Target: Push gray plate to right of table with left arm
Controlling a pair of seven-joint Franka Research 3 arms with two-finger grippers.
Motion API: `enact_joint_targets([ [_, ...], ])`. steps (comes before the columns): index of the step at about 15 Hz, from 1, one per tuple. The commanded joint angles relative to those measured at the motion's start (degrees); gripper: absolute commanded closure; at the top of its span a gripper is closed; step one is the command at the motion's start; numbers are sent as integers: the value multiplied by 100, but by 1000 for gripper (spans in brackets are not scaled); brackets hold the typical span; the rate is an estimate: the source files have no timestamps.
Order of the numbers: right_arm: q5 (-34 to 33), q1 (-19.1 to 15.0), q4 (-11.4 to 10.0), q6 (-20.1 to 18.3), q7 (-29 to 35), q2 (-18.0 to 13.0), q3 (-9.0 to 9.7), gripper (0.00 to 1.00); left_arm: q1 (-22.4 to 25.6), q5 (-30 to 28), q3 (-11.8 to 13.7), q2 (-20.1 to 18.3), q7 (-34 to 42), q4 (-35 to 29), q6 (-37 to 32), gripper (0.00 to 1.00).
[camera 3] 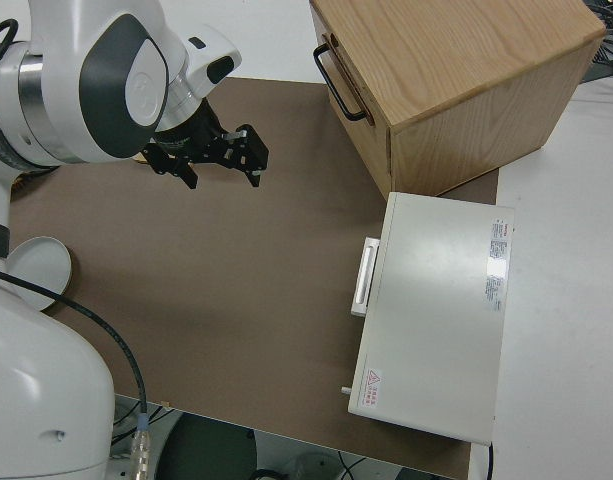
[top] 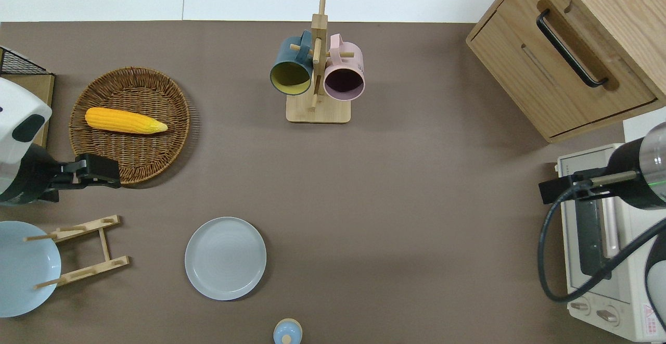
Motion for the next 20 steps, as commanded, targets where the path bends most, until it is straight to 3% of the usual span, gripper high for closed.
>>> enact_joint_targets([
  [1, 5, -46, -23, -68, -43, -60, 30, 5, -13, 109, -61, -19, 71, 62, -41, 7],
  [13, 5, -46, -23, -68, -43, -60, 30, 5, 13, 57, -44, -177, 27, -122, -49, 7],
  [16, 5, -46, -23, -68, -43, -60, 30, 5, 39, 30, 18, -572, 80, -797, -58, 5],
  [20, 5, -46, -23, -68, -43, -60, 30, 5, 22, 22, 18, -809, 158, -1526, -32, 7],
])
